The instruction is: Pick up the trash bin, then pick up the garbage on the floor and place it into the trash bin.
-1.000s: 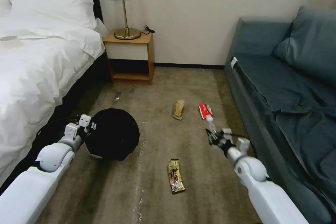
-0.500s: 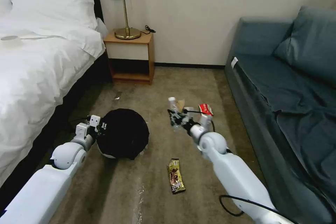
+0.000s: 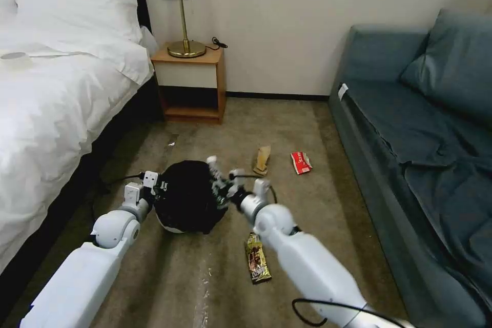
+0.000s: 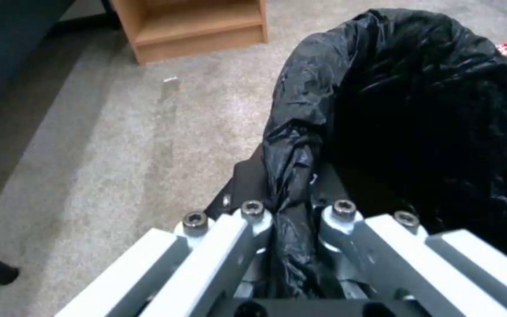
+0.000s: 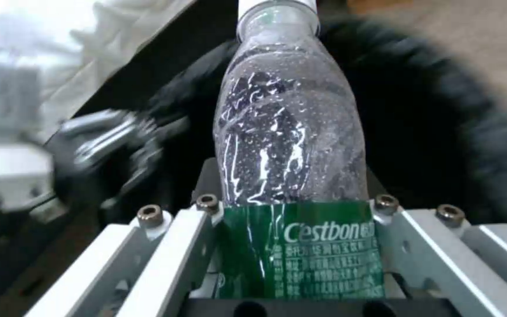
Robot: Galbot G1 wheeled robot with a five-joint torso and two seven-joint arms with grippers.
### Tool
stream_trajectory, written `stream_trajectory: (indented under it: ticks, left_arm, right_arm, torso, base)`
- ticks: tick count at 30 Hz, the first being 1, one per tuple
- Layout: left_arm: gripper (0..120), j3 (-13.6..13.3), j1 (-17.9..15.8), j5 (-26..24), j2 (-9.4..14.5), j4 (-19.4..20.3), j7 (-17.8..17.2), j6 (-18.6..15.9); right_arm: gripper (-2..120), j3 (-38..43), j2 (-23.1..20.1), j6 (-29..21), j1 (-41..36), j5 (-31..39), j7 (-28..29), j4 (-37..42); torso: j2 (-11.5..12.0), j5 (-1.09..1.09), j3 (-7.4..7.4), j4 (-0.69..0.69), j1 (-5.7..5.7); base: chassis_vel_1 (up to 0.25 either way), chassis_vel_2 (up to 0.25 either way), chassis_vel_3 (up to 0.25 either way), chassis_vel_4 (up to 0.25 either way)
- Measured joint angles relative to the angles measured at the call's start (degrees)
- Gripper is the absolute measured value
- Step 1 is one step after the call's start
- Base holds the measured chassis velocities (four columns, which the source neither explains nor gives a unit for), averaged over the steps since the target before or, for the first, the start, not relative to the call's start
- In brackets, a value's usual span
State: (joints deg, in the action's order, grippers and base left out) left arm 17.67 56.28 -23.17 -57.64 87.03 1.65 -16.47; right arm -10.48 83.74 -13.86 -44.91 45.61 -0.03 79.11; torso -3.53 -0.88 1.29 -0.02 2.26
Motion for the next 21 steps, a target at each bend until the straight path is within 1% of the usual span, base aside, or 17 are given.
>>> stream_trajectory:
  ticks: [4,6,7,8,9,10,11,13,14,16,17,19,21]
  left_arm:
    - [4,0.43,0.54,0.31,-0.39,0.01,-0.02,0.12]
    - [4,0.83,1.04,0.59,-0.64,0.04,-0.09,0.36]
    - [4,0.99,1.18,0.67,-0.67,0.06,-0.09,0.48]
    - [4,0.99,1.18,0.67,-0.67,0.06,-0.09,0.48]
    - [4,1.13,1.25,0.68,-0.68,0.06,-0.09,0.54]
    - [4,1.13,1.25,0.68,-0.68,0.06,-0.09,0.54]
    - [4,1.22,1.3,0.69,-0.68,0.06,-0.07,0.56]
    - [4,1.32,1.36,0.68,-0.67,0.07,-0.05,0.59]
    - [4,1.32,1.36,0.68,-0.67,0.07,-0.05,0.59]
    - [4,1.36,1.37,0.64,-0.56,0.06,0.01,0.59]
    - [4,1.36,1.37,0.64,-0.56,0.06,0.01,0.59]
    - [4,1.36,1.22,0.49,-0.48,0.01,0.05,0.6]
    - [4,1.36,1.16,0.47,-0.47,-0.03,0.06,0.6]
  right_arm:
    - [26,-1.15,1.64,1.06,-0.51,-1.41,1.26,-0.31]
    - [38,-1.41,2.6,2.54,-0.91,-3.51,2.34,-0.79]
    - [41,-1.34,2.87,2.79,-0.91,-3.58,2.63,-0.98]
    - [41,-1.34,2.87,2.79,-0.91,-3.58,2.63,-0.98]
    - [48,-1.07,3.04,2.93,-0.83,-3.48,2.88,-1.2]
    - [48,-1.07,3.04,2.93,-0.83,-3.48,2.88,-1.2]
    - [54,-0.78,3.16,2.96,-0.73,-3.39,3.1,-1.28]
    - [62,-0.58,3.21,2.97,-0.77,-3.38,3.33,-1.33]
    - [62,-0.58,3.21,2.97,-0.77,-3.38,3.33,-1.33]
    - [74,-0.53,3.16,2.87,-1.09,-3.39,3.44,-1.33]
    - [74,-0.53,3.16,2.87,-1.09,-3.39,3.44,-1.33]
    - [85,-0.5,3.22,2.78,-1.31,-3.4,3.46,-1.31]
    - [88,-0.49,3.29,2.76,-1.35,-3.41,3.46,-1.31]
  torso:
    - [0.0,0.01,-0.01,0.01,0.0]
    - [0.0,0.01,-0.01,0.01,0.0]
    - [0.0,0.01,-0.01,0.01,-0.01]
    - [0.0,0.01,-0.01,0.01,-0.01]
    - [0.0,0.01,0.0,0.0,0.0]
    - [0.0,0.01,0.0,0.0,0.0]
    - [0.0,0.0,-0.01,0.0,0.0]
    - [0.0,0.0,0.0,0.0,0.0]
    - [0.0,0.0,0.0,0.0,0.0]
    - [0.0,0.0,0.0,0.0,0.0]
    - [0.0,0.0,0.0,0.0,0.0]
    - [0.0,0.0,0.0,0.0,0.0]
    - [0.0,0.0,0.0,0.0,0.0]
  base:
    - [0.0,0.0,0.0,0.0]
    - [0.0,0.0,0.0,0.0]
    - [0.0,0.0,0.0,0.0]
    - [0.0,0.0,0.0,0.0]
    - [0.0,0.0,0.0,0.0]
    - [0.0,0.0,0.0,0.0]
    - [0.0,0.0,0.0,0.0]
    - [0.0,0.0,0.0,0.0]
    - [0.0,0.0,0.0,0.0]
    - [0.0,0.0,0.0,0.0]
    - [0.0,0.0,0.0,0.0]
    - [0.0,0.0,0.0,0.0]
    - [0.0,0.0,0.0,0.0]
